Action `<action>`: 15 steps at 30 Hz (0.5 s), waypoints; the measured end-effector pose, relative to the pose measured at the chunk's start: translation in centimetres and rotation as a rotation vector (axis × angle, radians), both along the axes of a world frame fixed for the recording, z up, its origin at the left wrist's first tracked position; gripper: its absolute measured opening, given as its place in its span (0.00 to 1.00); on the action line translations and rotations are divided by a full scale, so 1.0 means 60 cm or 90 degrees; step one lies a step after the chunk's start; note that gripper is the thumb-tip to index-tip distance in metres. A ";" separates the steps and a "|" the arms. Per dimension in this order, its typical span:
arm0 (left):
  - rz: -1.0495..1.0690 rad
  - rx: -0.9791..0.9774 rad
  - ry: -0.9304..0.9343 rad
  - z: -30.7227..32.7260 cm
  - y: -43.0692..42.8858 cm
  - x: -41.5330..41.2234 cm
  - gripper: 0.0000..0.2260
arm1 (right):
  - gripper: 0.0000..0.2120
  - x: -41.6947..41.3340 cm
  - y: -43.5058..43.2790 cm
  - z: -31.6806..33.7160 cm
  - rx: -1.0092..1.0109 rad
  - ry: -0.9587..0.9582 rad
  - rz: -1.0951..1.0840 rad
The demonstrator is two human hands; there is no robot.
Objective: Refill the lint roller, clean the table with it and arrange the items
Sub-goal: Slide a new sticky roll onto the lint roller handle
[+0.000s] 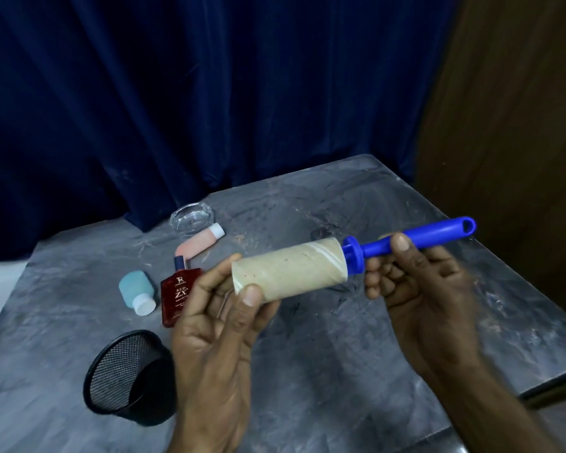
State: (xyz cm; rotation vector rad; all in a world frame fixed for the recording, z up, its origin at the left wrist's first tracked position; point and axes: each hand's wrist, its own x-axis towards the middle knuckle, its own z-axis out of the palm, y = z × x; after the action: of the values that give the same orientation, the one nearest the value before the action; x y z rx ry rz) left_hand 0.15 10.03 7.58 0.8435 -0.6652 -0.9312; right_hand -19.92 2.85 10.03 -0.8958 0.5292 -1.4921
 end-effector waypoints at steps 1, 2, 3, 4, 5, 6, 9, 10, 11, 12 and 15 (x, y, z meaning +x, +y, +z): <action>0.004 0.011 0.012 0.004 0.003 -0.003 0.31 | 0.06 0.005 0.001 -0.001 -0.001 0.001 0.002; -0.005 0.014 0.011 0.009 0.004 -0.005 0.33 | 0.06 0.008 0.001 -0.002 0.001 0.000 0.005; 0.001 0.022 0.005 0.014 0.004 -0.006 0.35 | 0.05 0.011 0.001 0.001 0.006 0.004 0.011; 0.012 0.034 0.008 0.017 0.006 -0.004 0.37 | 0.06 0.012 0.002 0.002 0.015 0.009 0.018; 0.023 0.040 0.013 0.020 0.007 -0.001 0.38 | 0.07 0.014 0.001 0.003 0.025 0.014 0.024; 0.036 0.053 0.015 0.019 0.007 0.003 0.38 | 0.08 0.015 0.000 0.002 0.034 0.014 0.026; 0.044 0.051 0.012 0.015 0.007 0.007 0.32 | 0.05 0.021 0.000 0.000 0.035 0.013 0.027; 0.052 0.052 0.013 0.011 0.005 0.008 0.28 | 0.05 0.025 0.001 -0.002 0.036 0.010 0.029; 0.060 0.049 0.017 0.010 0.004 0.006 0.22 | 0.05 0.031 0.002 -0.001 0.039 0.011 0.031; 0.068 0.043 0.020 0.008 0.002 0.004 0.18 | 0.04 0.037 0.003 -0.001 0.043 0.012 0.032; 0.088 0.027 0.025 0.007 0.000 -0.002 0.18 | 0.04 0.054 0.006 -0.001 0.048 0.007 0.032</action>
State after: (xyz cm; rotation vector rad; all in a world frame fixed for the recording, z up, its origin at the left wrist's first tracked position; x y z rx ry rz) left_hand 0.02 10.03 7.98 0.8951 -0.5475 -0.8367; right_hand -16.70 3.22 10.00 -0.8531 0.5639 -1.4136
